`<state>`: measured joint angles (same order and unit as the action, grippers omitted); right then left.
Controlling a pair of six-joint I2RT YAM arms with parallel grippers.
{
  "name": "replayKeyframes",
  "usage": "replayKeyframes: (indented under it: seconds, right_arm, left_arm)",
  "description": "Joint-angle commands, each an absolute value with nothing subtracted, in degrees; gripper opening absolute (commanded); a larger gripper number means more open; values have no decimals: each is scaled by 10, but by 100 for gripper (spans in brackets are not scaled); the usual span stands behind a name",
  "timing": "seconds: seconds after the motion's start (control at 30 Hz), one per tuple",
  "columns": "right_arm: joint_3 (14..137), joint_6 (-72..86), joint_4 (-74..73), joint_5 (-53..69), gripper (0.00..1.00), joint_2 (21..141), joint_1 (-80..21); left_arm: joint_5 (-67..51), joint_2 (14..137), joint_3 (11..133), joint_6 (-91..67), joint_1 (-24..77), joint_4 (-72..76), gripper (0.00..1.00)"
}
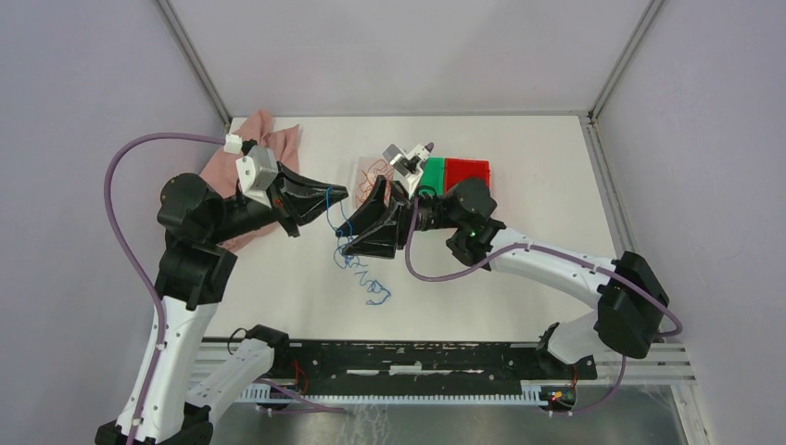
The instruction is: Untangle the cables
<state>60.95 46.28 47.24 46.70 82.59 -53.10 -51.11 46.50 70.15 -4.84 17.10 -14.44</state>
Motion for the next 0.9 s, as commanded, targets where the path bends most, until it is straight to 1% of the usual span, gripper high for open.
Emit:
replayKeyframes:
  seconds: [0.0,0.2,0.37,0.57,0.87]
  right_arm:
    - [642,566,576,523,56,845,-532]
    - [627,564,544,517,51,847,-531]
    - [606,525,463,514,46,828,-531]
    - [587,498,406,494,43,807,-531]
    - [569,492,386,476,39,787,-531]
  left_arm:
    - [-511,466,715,-6,172,-128,3]
    - [-508,467,719,5,172,-127,3]
    - [-504,470,728,20,172,-133,3]
    - [-506,473,731,17,172,-134,3]
    - [-503,470,727,33,173,-139,3]
